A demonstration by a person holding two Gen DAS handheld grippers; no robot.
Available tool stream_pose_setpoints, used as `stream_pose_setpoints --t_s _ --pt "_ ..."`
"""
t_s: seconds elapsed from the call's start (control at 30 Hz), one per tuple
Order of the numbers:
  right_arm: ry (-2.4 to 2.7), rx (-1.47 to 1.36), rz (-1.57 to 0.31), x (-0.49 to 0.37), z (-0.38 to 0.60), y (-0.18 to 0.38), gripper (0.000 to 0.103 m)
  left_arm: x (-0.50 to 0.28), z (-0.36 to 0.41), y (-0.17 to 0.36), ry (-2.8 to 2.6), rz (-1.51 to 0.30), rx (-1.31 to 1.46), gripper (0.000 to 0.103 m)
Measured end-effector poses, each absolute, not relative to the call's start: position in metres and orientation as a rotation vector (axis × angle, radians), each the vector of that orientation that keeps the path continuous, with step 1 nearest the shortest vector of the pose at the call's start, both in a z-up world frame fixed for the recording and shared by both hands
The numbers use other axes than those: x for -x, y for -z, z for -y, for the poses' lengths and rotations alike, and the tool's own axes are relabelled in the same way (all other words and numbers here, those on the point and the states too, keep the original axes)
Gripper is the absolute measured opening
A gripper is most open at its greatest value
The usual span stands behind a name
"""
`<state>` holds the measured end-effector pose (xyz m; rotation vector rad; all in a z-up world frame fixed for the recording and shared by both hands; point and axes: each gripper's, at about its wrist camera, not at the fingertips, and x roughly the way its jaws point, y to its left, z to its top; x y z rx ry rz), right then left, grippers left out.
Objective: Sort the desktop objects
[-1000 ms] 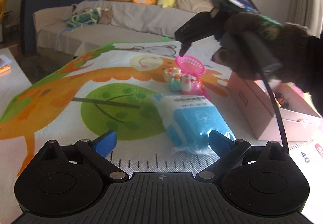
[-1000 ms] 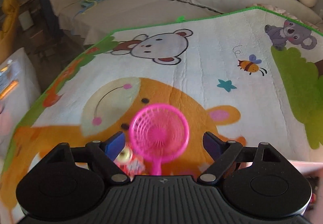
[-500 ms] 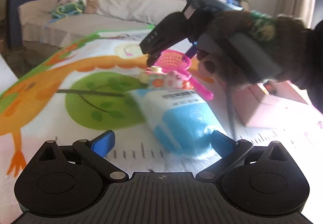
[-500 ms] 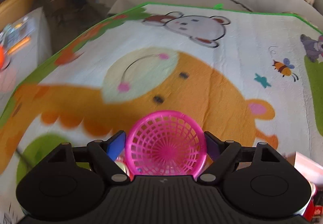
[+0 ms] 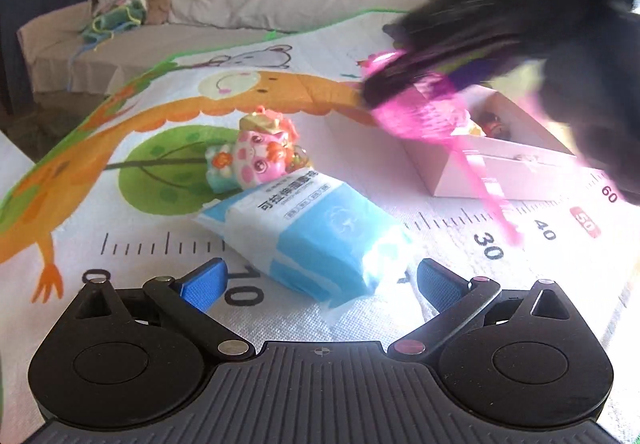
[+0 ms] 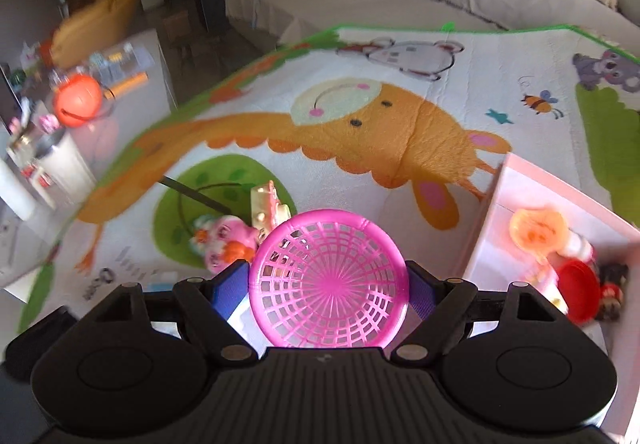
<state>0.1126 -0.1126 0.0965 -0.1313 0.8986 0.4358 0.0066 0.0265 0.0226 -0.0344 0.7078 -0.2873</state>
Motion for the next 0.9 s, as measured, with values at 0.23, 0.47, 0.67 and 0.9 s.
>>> stream_pose_setpoints --t_s 0.23,0.47,0.67,0.9 --pt "-0.366 -0.024 -0.89 -0.036 0.199 -0.104 0.082 -0.014 -0.016 -0.036 0.263 -0.711 0.064 0.103" --pt "-0.238 0.03 -0.783 0.006 0.252 -0.068 0.098 -0.053 -0.001 -0.022 0.092 -0.812 0.058 0.103" --pt "-0.21 0.057 -0.736 0.031 0.274 -0.052 0.1 -0.066 0.009 -0.017 0.034 -0.82 0.012 0.103" --pt "-0.168 0.021 -0.76 0.043 0.291 -0.038 0.1 -0.06 0.054 -0.015 0.198 -0.767 -0.112 0.103"
